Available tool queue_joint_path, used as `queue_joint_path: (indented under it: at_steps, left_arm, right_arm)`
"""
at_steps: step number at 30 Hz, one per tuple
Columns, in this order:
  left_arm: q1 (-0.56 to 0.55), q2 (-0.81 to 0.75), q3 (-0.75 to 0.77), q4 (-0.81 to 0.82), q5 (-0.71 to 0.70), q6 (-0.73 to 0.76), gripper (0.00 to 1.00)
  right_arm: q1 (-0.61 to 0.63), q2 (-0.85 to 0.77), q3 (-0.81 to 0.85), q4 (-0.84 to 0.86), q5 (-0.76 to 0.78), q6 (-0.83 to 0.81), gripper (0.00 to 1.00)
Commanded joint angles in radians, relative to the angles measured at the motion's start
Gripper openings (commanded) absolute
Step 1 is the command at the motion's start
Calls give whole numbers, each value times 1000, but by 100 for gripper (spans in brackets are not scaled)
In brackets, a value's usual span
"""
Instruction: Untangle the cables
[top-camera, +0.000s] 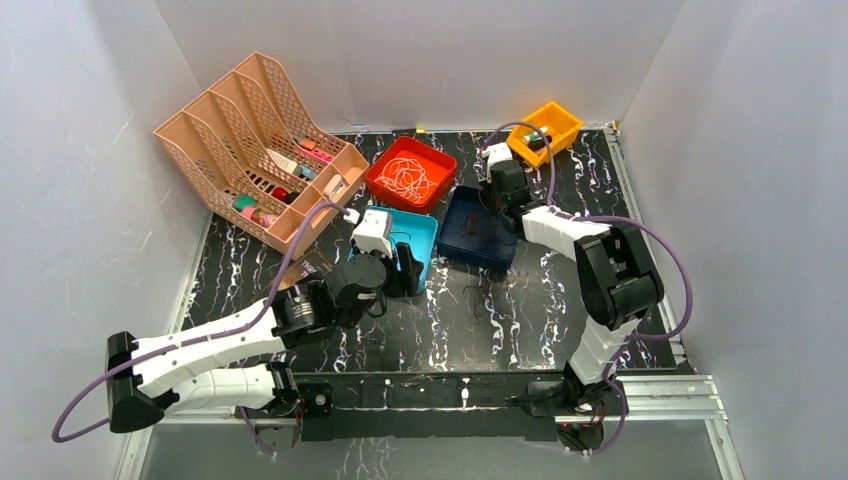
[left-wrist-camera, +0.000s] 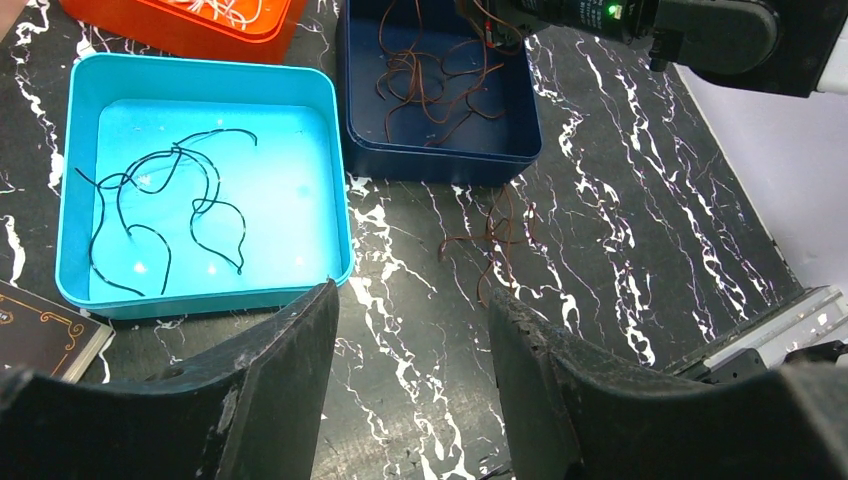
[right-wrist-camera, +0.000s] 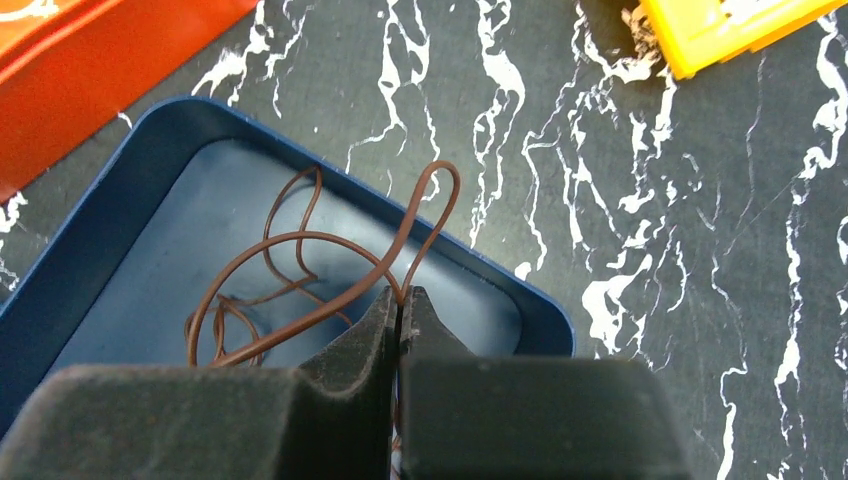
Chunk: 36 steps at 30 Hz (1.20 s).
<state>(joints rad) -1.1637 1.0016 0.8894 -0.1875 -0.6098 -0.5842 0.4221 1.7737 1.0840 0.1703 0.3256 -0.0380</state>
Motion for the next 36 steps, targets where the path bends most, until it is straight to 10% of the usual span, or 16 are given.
queue_joint_path:
  at_steps: [1, 19, 36]
  left_arm:
    - [8, 7, -10, 11, -1, -5, 55]
    - [16, 25, -11, 25, 22, -2, 56]
    - [24, 40, -15, 24, 35, -4, 57]
  right_arm:
    - [3, -12, 62, -102, -41, 36, 10]
    - [3, -143, 111, -285, -6, 41, 56]
    - [3, -304, 11, -238, -254, 233, 47]
